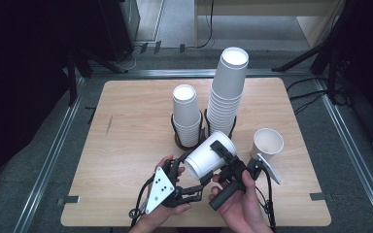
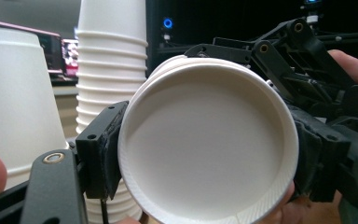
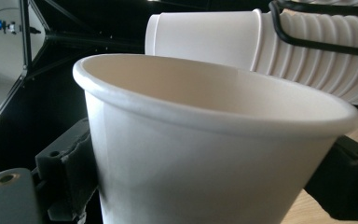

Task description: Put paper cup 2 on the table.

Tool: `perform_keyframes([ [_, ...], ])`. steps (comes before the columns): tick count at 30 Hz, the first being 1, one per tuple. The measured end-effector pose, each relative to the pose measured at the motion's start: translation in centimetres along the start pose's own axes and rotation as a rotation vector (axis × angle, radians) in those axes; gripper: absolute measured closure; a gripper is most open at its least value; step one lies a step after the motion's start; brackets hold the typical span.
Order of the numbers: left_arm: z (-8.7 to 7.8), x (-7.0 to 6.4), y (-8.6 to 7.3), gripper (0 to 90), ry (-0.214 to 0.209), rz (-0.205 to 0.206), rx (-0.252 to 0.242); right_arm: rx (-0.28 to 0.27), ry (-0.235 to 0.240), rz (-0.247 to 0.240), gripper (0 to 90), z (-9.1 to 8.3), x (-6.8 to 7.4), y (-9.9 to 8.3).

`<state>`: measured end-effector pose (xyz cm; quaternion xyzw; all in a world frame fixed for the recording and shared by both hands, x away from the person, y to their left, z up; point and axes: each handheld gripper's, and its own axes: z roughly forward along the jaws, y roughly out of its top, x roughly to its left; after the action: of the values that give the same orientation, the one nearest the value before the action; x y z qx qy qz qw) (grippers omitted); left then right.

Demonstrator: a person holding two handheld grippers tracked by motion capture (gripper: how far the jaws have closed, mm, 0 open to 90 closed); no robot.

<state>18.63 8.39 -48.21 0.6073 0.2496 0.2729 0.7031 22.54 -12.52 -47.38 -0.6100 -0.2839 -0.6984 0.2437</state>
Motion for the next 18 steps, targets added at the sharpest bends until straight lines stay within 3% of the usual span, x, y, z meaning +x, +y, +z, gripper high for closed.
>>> perform_keyframes([
  [2, 0.0, 0.0, 0.0, 23.0, 0.003, 0.009, 0.002, 0.004, 0.002, 0.003, 10.9, 0.0, 0.0, -0.1],
  [5, 0.0, 0.0, 0.2, 22.5, 0.009, 0.004, 0.025, -0.018, 0.006, -0.034, 11.5, 0.0, 0.0, -0.3],
  [10, -0.1, 0.1, 0.6, 19.9, 0.008, 0.017, 0.130, -0.056, -0.005, -0.097, 12.0, -0.1, -0.1, -0.3],
  [13, -0.2, 0.6, 1.1, 11.9, -0.014, -0.024, 0.167, -0.096, -0.008, -0.120, 12.1, -0.2, 0.0, 0.0],
  [18, -0.5, 1.7, 1.6, 2.5, -0.018, -0.063, 0.203, -0.174, -0.025, -0.245, 12.1, -0.5, 0.1, 0.4],
])
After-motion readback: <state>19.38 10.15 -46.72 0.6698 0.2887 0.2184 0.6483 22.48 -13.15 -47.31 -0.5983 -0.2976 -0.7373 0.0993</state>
